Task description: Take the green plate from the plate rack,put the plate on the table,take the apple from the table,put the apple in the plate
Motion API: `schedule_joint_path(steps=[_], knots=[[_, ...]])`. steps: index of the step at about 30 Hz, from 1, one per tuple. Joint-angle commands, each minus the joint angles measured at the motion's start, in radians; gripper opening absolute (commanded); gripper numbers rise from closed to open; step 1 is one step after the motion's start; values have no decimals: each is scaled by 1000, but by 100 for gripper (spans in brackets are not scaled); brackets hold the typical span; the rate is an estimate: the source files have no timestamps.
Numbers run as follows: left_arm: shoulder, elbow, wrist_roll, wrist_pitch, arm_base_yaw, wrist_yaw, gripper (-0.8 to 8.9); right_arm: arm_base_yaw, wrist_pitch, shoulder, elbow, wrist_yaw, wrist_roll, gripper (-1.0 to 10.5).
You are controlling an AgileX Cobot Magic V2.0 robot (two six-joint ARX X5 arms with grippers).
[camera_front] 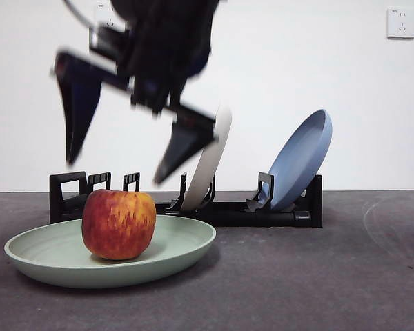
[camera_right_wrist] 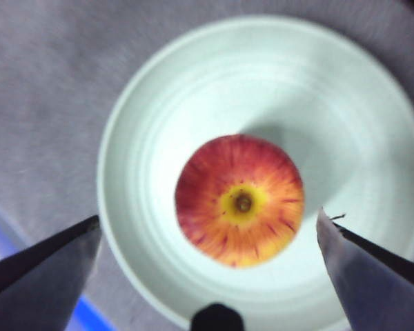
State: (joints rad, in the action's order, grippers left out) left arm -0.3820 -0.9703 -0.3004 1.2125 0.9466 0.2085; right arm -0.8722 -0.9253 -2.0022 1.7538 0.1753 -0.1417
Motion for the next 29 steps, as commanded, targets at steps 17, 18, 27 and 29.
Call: schedule_joint_path(steps=[17,18,27,29], knots=[[-4,2,-4,-117,3,-7,290,3,-452,359,204,-78,123,536],[-4,2,-6,-122,3,-9,290,3,-452,381,204,-78,119,536],[-4,2,-14,-192,4,-36,290,3,-453,616,107,-79,86,535],[-4,2,-14,-216,4,-39,290,3,-453,686,28,-79,66,535]])
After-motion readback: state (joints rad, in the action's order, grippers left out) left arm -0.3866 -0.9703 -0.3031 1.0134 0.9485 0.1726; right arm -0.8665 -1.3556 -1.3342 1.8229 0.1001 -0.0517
